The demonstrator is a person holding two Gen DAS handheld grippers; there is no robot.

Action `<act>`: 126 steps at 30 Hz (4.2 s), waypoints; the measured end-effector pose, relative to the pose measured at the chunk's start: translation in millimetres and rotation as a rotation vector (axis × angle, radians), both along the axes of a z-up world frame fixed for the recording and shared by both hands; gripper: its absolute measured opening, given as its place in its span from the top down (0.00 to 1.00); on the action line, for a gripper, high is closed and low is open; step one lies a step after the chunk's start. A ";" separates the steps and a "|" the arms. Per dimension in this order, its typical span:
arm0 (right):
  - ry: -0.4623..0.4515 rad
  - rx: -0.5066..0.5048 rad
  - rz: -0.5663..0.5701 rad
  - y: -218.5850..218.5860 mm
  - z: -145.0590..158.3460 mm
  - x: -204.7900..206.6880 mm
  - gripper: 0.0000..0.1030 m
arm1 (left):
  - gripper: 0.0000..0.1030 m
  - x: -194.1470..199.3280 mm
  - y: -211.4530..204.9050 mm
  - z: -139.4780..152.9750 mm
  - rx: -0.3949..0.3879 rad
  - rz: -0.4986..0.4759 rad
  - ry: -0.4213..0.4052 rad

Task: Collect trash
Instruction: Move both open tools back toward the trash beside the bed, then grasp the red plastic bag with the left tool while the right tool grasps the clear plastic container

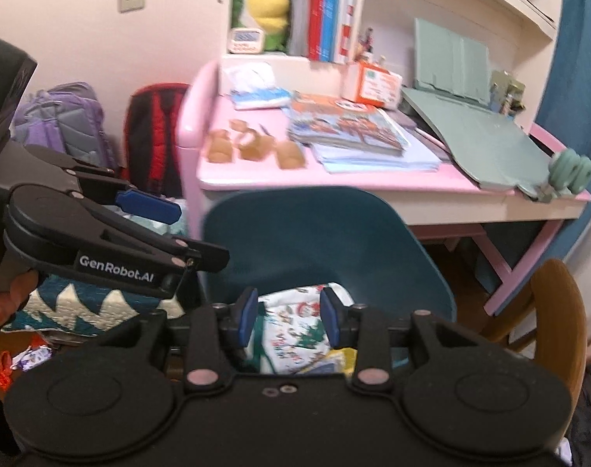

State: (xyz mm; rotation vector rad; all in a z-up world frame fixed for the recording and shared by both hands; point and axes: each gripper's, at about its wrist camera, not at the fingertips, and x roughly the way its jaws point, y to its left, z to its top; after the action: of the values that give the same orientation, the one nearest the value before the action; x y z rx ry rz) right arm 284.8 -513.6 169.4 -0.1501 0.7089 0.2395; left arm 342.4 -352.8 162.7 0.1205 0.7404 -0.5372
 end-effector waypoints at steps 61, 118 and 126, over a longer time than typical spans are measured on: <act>0.481 -0.026 0.850 623.4 -369.1 -22.9 0.51 | 0.02 -230.6 713.8 -365.6 -0.027 1.189 0.241; 0.946 0.040 0.008 667.0 -712.2 64.2 0.98 | 0.44 -285.2 818.8 -697.1 -0.321 1.702 0.868; 0.917 0.003 0.121 639.4 -658.9 46.5 0.98 | 0.44 -301.6 810.3 -654.7 -0.311 1.625 0.848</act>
State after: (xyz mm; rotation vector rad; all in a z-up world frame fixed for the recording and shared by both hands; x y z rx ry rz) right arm 331.3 125.8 -489.5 -0.0737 1.6127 0.4317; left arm 40.8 457.5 -491.9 -0.9994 1.2708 0.9365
